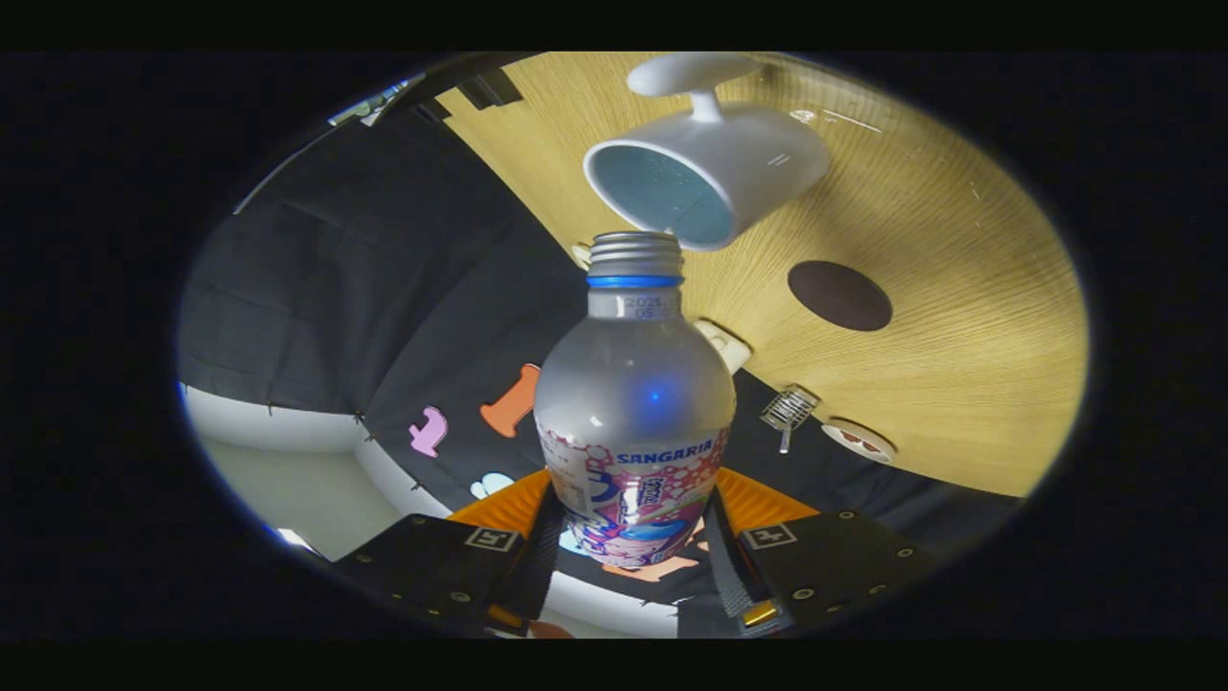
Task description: Take the bottle from table, then pour the juice into the cup, finally place the bottle on the coaster
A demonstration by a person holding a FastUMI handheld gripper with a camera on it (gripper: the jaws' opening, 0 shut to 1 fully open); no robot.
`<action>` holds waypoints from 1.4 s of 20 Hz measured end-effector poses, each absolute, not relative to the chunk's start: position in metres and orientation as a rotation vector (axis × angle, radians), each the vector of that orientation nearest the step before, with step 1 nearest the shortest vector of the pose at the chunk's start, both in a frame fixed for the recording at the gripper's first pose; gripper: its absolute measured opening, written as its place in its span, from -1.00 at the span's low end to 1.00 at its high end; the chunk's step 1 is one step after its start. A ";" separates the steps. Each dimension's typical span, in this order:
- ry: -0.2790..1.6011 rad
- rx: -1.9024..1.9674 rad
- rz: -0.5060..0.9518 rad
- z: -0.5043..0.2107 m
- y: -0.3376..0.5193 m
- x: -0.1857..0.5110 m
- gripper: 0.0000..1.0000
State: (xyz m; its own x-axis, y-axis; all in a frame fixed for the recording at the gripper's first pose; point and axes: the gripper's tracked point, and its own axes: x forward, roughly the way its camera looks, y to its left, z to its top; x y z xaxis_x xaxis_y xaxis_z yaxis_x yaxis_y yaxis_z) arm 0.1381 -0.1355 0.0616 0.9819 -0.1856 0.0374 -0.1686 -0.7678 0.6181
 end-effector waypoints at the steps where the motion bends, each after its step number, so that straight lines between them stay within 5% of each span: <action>1: -0.268 2.467 -0.028 0.062 -0.136 0.138 0.38; 14: -0.214 2.233 -0.086 0.053 -0.137 0.142 0.38; 21: -0.079 1.736 -0.217 0.034 -0.132 0.145 0.38; 28: 0.050 1.011 -0.187 0.020 -0.116 0.165 0.38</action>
